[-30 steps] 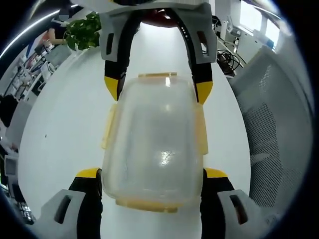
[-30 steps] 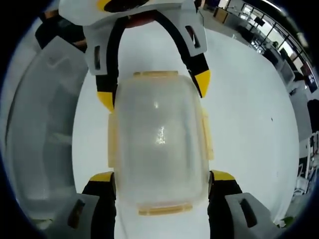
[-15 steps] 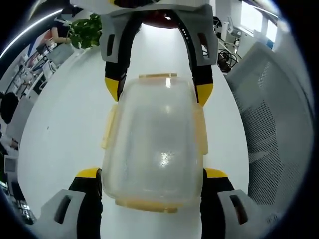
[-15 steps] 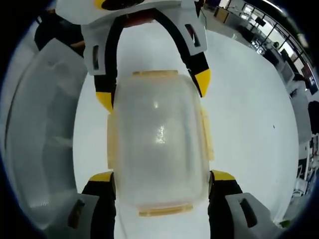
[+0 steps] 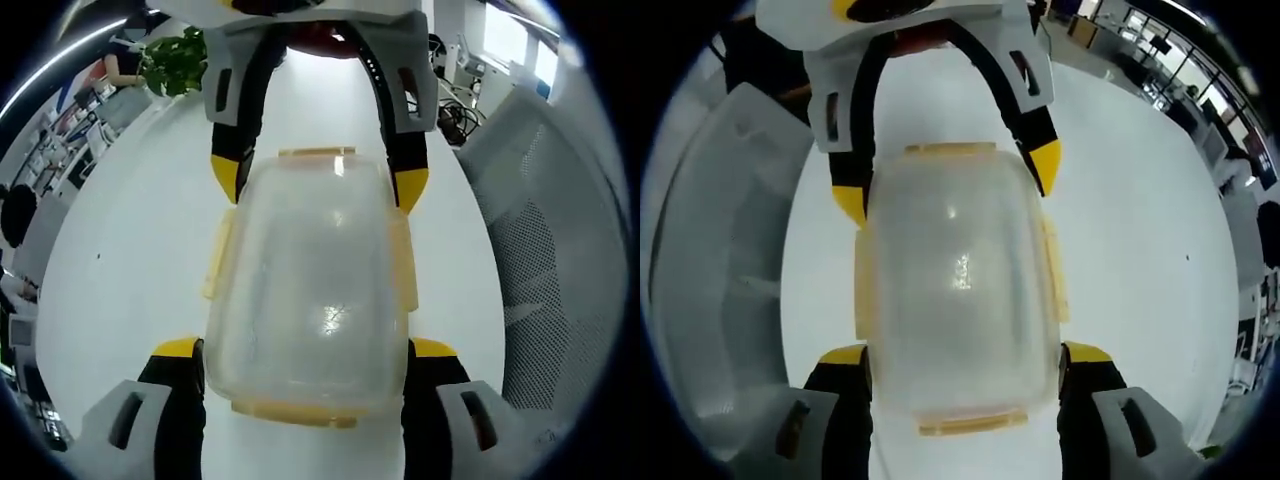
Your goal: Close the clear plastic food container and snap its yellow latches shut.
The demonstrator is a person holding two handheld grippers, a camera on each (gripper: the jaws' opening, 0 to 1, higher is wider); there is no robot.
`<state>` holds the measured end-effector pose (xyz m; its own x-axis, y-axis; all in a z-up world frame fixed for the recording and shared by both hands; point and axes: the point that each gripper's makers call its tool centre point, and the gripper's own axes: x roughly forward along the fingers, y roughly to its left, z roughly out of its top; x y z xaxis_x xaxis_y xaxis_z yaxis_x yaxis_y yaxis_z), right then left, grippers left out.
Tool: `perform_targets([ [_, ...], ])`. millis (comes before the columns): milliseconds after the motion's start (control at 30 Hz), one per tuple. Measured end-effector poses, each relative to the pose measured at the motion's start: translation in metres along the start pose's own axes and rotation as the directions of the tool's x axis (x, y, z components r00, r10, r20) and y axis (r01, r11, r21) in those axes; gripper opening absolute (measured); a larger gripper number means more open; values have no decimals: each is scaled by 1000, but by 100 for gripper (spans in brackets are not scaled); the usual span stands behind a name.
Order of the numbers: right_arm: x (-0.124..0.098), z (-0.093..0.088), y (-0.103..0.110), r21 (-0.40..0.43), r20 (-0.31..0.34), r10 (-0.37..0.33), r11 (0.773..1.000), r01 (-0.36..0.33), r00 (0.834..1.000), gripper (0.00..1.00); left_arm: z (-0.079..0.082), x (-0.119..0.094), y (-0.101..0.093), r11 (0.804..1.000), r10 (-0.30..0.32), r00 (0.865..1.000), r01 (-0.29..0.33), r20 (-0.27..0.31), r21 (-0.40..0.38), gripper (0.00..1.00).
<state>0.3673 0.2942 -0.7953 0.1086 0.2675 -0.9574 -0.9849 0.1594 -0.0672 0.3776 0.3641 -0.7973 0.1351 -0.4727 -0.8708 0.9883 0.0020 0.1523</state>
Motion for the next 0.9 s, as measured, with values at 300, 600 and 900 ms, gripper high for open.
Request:
perform_targets([
  [300,0,-2,-9,-5,2,0,1000,0,1000,77,2,2,8,1000,0,1000,0,4,-5,82],
  [600,0,-1,-17,-7,3,0,1000,0,1000,77,3,3,16,1000,-1,1000,1,5,-5,82],
  [900,2,1,-26,-9,5,0,1000,0,1000,77,2,4,25,1000,0,1000,0,6,-9,82],
])
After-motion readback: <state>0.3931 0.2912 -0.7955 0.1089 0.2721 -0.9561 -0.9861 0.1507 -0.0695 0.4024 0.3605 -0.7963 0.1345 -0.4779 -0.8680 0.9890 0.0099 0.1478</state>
